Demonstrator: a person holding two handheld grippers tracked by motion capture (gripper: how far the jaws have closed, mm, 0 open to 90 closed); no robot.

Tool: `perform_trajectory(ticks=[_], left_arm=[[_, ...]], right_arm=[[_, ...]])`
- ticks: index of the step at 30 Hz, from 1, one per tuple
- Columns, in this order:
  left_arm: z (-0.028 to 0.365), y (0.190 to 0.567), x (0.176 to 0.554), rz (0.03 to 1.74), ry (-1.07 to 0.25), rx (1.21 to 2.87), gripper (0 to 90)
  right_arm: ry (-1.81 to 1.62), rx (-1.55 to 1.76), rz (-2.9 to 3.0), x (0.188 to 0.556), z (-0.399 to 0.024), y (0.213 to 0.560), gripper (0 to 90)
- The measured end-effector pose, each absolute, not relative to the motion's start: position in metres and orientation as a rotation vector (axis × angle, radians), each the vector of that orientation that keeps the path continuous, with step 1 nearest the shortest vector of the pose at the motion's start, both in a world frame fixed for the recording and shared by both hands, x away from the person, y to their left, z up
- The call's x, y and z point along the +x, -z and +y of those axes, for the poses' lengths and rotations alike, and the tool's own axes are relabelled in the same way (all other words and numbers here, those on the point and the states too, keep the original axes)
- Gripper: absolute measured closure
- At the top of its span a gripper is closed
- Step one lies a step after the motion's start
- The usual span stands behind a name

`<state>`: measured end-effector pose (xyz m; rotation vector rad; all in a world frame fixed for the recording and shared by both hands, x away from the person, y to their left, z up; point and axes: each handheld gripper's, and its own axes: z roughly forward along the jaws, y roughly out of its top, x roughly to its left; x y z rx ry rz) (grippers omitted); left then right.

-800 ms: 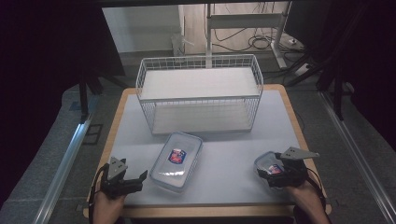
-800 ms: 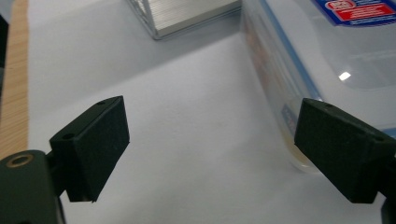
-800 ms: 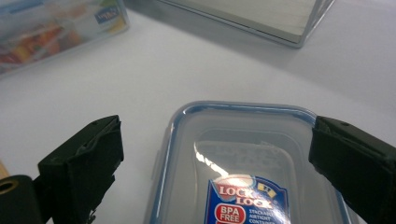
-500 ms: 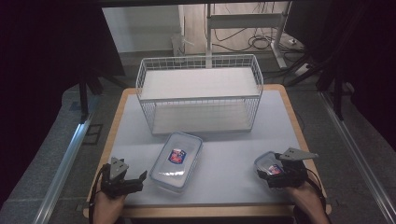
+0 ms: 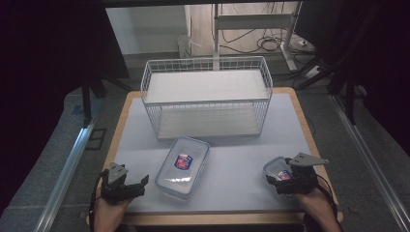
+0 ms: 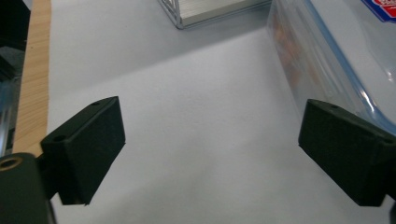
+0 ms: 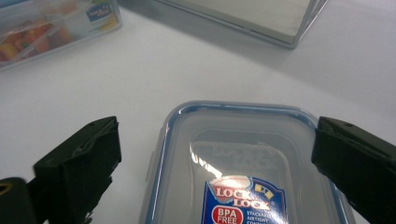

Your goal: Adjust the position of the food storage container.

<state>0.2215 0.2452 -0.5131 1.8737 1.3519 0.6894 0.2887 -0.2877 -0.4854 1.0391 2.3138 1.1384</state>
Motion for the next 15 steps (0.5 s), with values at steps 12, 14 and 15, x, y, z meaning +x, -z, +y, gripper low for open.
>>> perform_trajectory(ticks=[12,14,15], left_arm=[[0.237,0.506,0.239,1.284,-0.608,1.830,43.9],[0.235,0.506,0.244,1.269,-0.565,1.832,55.5],[0.234,0.507,0.247,1.271,-0.547,1.839,55.5]], right_arm=[[-1.186,1.044,2.260,0.286,-0.283,0.481,1.6],[-1.209,1.049,2.241,0.285,-0.283,0.479,3.1],[-1.209,1.049,2.241,0.285,-0.283,0.479,3.1]])
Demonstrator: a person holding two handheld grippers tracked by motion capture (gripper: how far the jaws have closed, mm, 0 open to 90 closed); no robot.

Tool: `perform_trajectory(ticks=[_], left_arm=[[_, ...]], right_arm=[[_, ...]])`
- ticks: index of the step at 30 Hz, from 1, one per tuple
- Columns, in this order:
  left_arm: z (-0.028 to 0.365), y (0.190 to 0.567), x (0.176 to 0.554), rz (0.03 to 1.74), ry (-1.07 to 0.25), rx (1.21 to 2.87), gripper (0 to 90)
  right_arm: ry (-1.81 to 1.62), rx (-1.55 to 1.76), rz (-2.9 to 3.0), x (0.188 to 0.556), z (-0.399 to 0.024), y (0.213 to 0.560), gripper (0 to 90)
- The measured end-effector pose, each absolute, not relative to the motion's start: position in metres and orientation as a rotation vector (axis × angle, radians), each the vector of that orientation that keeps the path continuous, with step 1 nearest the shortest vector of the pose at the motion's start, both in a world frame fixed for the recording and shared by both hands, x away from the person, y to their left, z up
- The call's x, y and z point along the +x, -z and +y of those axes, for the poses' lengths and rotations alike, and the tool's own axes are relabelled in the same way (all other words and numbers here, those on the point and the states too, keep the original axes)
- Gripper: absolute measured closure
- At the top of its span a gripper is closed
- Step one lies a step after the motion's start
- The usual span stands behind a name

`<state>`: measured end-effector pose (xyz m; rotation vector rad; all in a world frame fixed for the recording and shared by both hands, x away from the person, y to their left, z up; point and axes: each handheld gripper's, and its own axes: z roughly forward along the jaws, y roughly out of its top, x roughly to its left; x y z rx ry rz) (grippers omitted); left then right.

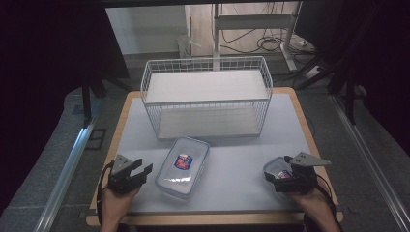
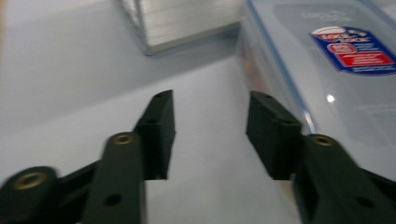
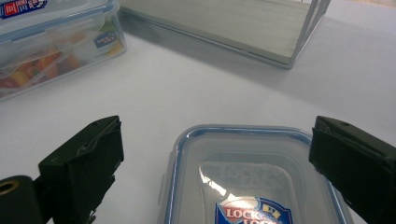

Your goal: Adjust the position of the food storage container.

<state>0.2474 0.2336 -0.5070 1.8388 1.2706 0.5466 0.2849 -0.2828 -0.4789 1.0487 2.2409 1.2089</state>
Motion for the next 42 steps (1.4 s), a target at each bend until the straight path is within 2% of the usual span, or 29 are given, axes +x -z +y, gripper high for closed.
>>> perform_trajectory(ticks=[1,2,3,6,19,32,42], left_arm=[[0.230,0.507,0.254,1.263,-0.528,1.867,65.3],[0.230,0.507,0.254,1.263,-0.528,1.867,70.5],[0.228,0.506,0.258,1.252,-0.512,1.879,70.5],[0.228,0.505,0.270,1.228,-0.420,1.883,89.8],[0.205,0.498,0.330,1.137,-0.372,1.941,90.0],[0.186,0.496,0.348,1.141,-0.351,2.014,90.0],[0.134,0.489,0.370,1.028,-0.300,2.145,90.0]], right_arm=[[-1.203,1.047,2.234,0.284,-0.283,0.478,3.6],[-1.203,1.047,2.234,0.284,-0.283,0.478,3.6],[-1.202,1.048,2.232,0.284,-0.283,0.478,3.8],[-1.202,1.054,2.228,0.285,-0.283,0.478,4.1],[-1.151,1.060,2.230,0.286,-0.282,0.479,5.2],[-1.145,1.058,2.240,0.286,-0.280,0.480,6.6],[-1.162,1.071,2.254,0.285,-0.279,0.478,10.6]])
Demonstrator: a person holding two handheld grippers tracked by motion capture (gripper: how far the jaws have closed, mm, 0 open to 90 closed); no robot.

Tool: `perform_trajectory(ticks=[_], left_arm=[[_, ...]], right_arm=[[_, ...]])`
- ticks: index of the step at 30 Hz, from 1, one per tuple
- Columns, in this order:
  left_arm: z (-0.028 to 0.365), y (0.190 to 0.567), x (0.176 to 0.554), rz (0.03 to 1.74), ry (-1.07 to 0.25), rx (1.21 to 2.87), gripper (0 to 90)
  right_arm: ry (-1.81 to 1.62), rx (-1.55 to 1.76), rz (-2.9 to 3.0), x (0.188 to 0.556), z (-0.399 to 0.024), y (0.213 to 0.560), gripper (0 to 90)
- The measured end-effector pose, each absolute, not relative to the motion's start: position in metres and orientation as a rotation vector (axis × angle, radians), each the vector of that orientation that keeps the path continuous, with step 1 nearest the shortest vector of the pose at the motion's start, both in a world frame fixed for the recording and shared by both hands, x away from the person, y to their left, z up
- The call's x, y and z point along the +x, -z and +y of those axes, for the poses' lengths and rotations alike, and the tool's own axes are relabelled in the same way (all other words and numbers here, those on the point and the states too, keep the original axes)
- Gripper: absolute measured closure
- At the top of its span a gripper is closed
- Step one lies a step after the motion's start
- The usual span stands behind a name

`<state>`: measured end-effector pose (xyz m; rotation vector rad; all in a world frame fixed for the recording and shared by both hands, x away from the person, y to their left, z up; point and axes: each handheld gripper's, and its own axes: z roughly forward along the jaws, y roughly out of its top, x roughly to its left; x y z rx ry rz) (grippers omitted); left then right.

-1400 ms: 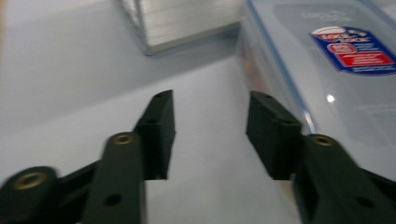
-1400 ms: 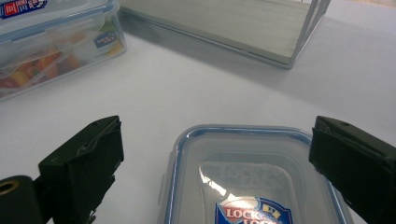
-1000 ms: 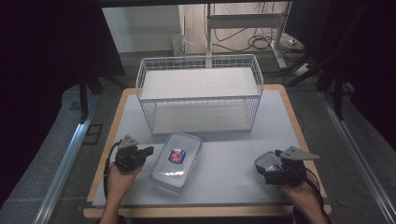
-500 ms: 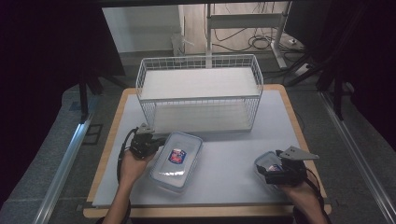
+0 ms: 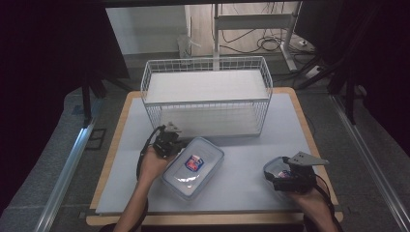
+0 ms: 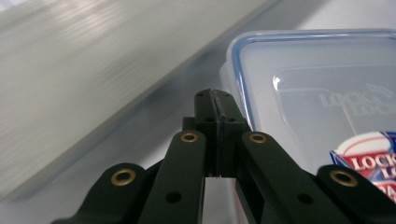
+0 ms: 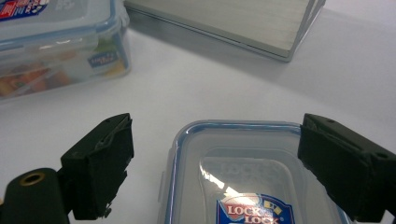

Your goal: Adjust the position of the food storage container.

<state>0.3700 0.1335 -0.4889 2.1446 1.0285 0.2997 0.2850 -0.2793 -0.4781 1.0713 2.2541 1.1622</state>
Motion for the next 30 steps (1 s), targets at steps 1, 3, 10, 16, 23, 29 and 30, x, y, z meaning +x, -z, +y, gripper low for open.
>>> perform_trajectory(ticks=[1,3,10,16,23,29,30], left_arm=[[0.129,0.489,0.371,1.014,-0.293,2.150,90.0],[0.121,0.488,0.372,0.996,-0.294,2.159,90.0],[0.145,0.475,0.349,1.009,-0.419,2.088,90.0],[0.181,0.475,0.301,1.101,-0.463,1.948,90.0],[0.202,0.482,0.258,1.189,-0.491,1.889,90.0],[0.209,0.492,0.220,1.244,-0.486,1.837,90.0],[0.207,0.494,0.217,1.248,-0.468,1.838,90.0]], right_arm=[[-1.163,1.074,2.257,0.285,-0.279,0.478,11.1],[-1.163,1.074,2.264,0.285,-0.279,0.478,11.8],[-1.170,1.059,2.308,0.283,-0.274,0.477,20.7],[-1.186,1.073,2.355,0.282,-0.267,0.474,37.4],[-1.149,0.997,2.423,0.290,-0.251,0.474,64.1],[-1.112,0.939,2.481,0.303,-0.228,0.477,84.2],[-1.103,0.930,2.485,0.305,-0.224,0.477,85.6]])
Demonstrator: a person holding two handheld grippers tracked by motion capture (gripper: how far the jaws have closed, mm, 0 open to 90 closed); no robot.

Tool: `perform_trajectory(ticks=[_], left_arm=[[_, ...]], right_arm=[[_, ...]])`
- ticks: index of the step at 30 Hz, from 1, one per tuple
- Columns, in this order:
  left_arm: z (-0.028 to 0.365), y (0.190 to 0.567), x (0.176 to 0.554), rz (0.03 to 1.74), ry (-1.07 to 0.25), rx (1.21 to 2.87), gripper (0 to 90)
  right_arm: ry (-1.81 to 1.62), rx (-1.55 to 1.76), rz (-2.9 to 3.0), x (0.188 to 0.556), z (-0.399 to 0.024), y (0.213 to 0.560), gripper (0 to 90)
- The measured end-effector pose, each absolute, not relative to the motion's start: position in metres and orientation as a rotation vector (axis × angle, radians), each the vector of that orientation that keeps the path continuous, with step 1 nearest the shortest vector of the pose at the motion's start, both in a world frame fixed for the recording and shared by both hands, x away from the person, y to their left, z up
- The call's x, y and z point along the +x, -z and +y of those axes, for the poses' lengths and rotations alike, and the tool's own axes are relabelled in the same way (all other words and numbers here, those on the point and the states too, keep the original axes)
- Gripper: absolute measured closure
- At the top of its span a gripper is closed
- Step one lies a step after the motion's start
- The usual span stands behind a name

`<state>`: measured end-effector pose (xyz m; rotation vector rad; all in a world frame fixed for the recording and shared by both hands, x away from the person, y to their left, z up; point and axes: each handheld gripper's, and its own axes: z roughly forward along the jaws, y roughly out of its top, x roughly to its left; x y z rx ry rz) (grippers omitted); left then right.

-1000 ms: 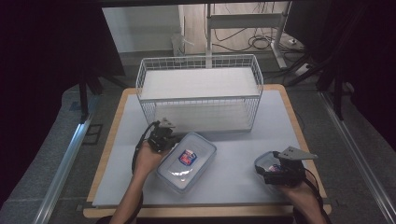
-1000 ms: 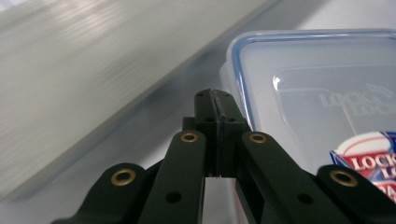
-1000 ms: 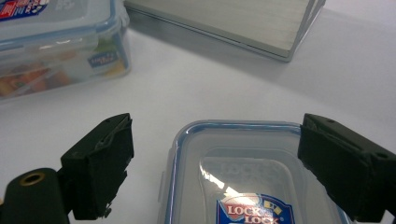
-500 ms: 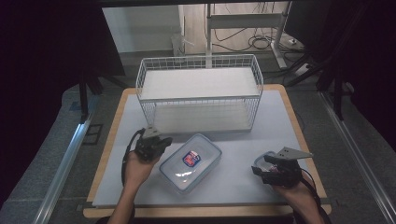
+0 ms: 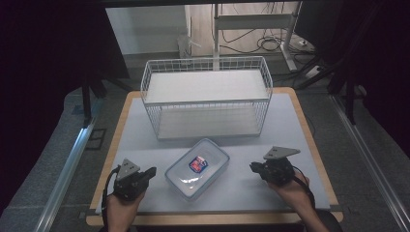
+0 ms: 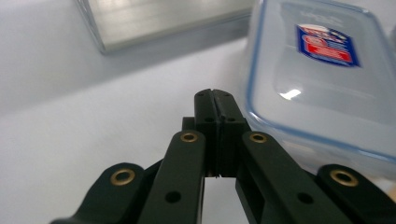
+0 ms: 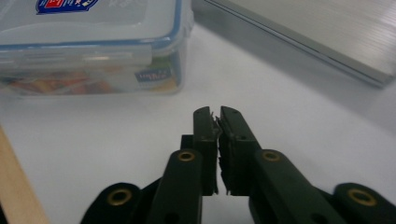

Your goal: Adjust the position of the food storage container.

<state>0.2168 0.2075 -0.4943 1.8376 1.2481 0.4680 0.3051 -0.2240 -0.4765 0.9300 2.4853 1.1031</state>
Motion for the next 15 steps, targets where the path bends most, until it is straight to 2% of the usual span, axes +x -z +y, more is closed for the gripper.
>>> perform_trajectory(ticks=[6,15], left_arm=[[0.193,0.508,0.207,1.248,-0.420,1.925,89.5],[0.184,0.513,0.216,1.268,-0.397,1.946,89.9]], right_arm=[[-1.070,0.910,2.507,0.329,-0.189,0.475,88.2],[-1.050,0.945,2.552,0.355,-0.159,0.487,88.4]])
